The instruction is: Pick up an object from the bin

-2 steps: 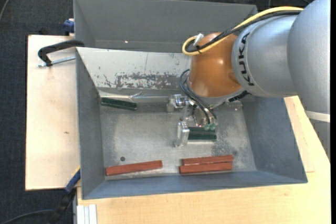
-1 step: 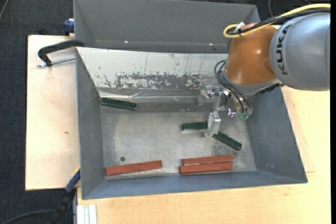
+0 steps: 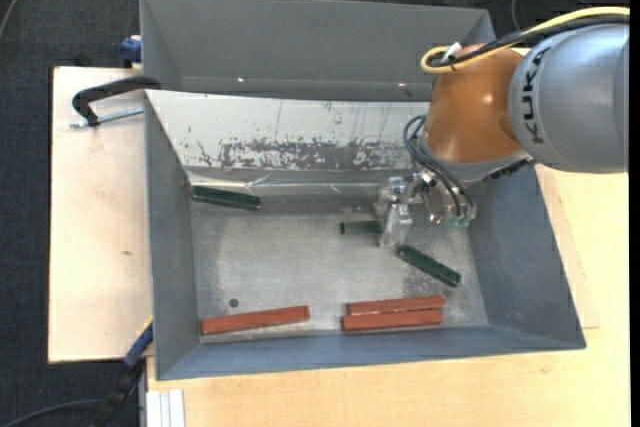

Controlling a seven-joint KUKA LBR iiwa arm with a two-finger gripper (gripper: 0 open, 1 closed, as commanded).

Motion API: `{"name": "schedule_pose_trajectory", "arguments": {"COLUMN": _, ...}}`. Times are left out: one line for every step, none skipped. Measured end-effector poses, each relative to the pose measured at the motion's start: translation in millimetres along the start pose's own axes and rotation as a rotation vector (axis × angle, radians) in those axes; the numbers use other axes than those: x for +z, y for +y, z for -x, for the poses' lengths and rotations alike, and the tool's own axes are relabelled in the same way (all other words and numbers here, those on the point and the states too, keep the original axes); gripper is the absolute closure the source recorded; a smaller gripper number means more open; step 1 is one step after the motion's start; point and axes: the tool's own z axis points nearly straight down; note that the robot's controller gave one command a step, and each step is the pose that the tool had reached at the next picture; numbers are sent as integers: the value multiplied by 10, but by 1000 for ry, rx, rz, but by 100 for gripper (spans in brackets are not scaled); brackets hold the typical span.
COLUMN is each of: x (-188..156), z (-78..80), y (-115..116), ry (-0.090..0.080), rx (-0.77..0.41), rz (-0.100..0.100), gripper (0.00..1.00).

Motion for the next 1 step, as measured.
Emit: {"name": "schedule_pose_trajectory", "arguments": {"x": -1452, "z": -277, "y": -23, "ry": -8, "rx": -31, "rz": -2, "gripper": 100}}
